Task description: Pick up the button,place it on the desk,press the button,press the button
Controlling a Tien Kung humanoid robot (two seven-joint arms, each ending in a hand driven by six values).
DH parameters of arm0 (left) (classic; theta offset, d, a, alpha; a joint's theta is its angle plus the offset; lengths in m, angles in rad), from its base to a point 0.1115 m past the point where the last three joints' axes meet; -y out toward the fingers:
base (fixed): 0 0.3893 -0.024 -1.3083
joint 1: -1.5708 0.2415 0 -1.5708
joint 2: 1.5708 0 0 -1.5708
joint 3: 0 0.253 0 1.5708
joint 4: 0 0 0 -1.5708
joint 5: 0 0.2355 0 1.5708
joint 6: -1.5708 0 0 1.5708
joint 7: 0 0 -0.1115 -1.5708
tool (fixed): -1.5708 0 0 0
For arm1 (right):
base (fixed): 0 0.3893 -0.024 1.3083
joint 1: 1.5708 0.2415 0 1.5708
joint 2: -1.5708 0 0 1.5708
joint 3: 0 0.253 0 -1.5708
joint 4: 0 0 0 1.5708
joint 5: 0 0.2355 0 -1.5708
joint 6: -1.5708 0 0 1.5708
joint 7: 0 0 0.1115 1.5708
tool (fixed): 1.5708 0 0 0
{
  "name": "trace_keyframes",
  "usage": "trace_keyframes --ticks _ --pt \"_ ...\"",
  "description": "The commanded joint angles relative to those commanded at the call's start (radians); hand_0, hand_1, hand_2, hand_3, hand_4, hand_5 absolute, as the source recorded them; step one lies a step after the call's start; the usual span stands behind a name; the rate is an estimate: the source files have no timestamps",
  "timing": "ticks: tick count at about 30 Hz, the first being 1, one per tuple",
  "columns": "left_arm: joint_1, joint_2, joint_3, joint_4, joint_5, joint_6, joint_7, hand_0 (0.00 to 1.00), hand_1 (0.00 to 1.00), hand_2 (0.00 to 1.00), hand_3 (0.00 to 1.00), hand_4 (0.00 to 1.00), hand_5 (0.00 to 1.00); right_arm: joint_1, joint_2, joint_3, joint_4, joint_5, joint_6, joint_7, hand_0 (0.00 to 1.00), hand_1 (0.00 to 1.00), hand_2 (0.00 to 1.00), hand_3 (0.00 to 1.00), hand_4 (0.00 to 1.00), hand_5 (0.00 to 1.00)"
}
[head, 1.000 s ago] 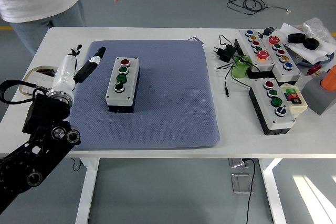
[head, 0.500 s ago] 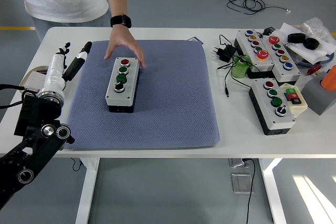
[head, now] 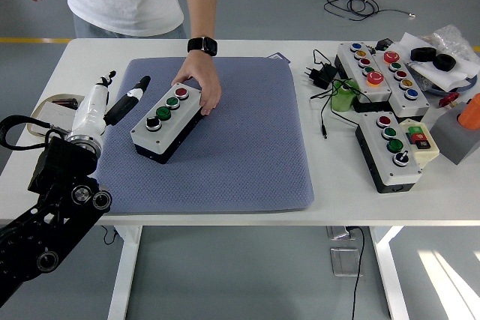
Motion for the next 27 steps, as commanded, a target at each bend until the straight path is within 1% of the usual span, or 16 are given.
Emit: trace_keyframes --ticks 5,6,8,11,12,14,15,17,18,19,21,23,24,27 --pt "-0.003 0.003 -0.001 0.001 0.013 -0.007 0.0 0.911 0.987 0.998 0.998 0.982 0.962 0.0 0.001 0.0 0.0 0.002 -0.001 0.002 0.787 0.797 0.817 0.751 0.412 0.479" --pt "-0.004 0.004 -0.002 0.001 0.02 -0.01 0.0 0.913 0.989 0.998 0.998 0.998 0.925 0.001 0.001 0.001 0.0 0.0 0.0 0.002 0.787 0.797 0.817 0.751 0.412 0.479" --pt "-0.005 0.005 -0.002 0.001 0.025 -0.012 0.0 0.913 0.989 0.998 0.998 0.998 0.925 0.001 0.001 0.001 0.0 0.0 0.0 0.003 0.787 0.797 0.817 0.751 0.412 0.479" --pt "-0.006 0.007 -0.001 0.0 0.07 -0.024 0.0 0.913 0.989 0.998 0.998 0.998 0.925 0.003 0.003 0.001 0.0 -0.001 0.0 0.002 0.787 0.797 0.817 0.751 0.412 0.479" --pt "-0.006 0.007 0.0 0.0 0.094 -0.026 0.0 0.923 0.993 0.998 0.998 0.998 0.874 0.003 0.003 0.0 0.0 -0.002 0.0 0.001 0.787 0.797 0.817 0.751 0.412 0.479" --pt "-0.009 0.007 0.009 0.0 0.147 -0.04 0.0 0.923 0.993 0.998 0.998 0.998 0.874 0.004 0.002 0.0 0.0 -0.006 0.001 0.0 0.787 0.797 0.817 0.751 0.412 0.479" --pt "-0.009 0.007 0.009 0.0 0.156 -0.041 0.0 0.923 0.993 0.998 0.998 0.998 0.874 0.004 0.002 0.0 0.0 -0.006 0.001 0.0 0.787 0.797 0.817 0.751 0.412 0.479" --pt "-0.015 0.007 0.019 -0.002 0.224 -0.081 0.0 0.923 0.993 0.998 0.998 0.998 0.874 0.008 0.002 0.003 0.0 -0.01 0.002 -0.001 0.787 0.797 0.817 0.751 0.412 0.479" --pt "-0.017 0.006 0.021 -0.003 0.264 -0.094 0.0 0.935 0.998 0.998 0.998 0.998 0.806 0.009 0.002 0.004 0.0 -0.012 0.002 -0.001 0.787 0.797 0.817 0.751 0.412 0.479" --pt "-0.017 0.006 0.022 -0.003 0.284 -0.097 0.0 0.935 0.998 0.998 0.998 0.998 0.806 0.009 0.002 0.005 0.0 -0.013 0.002 -0.002 0.787 0.797 0.817 0.751 0.412 0.479" --pt "-0.02 0.006 0.028 -0.001 0.34 -0.132 0.0 0.935 0.998 0.998 0.998 0.998 0.806 0.01 0.001 0.003 0.0 -0.013 0.003 -0.001 0.787 0.797 0.817 0.751 0.412 0.479" --pt "-0.023 0.008 0.035 0.0 0.377 -0.153 0.0 0.935 0.998 0.998 0.998 0.998 0.806 0.01 0.0 0.0 0.0 -0.007 0.003 0.002 0.787 0.797 0.817 0.751 0.412 0.479" --pt "-0.025 0.01 0.041 0.0 0.399 -0.168 0.0 0.938 0.998 0.998 0.998 0.998 0.776 0.011 0.0 -0.004 0.0 -0.003 0.003 0.003 0.787 0.797 0.817 0.751 0.412 0.479" --pt "-0.027 0.009 0.047 0.0 0.406 -0.181 0.0 0.938 0.998 0.998 0.998 0.998 0.776 0.013 0.002 -0.006 0.0 -0.002 0.003 0.004 0.787 0.797 0.817 0.751 0.412 0.479"
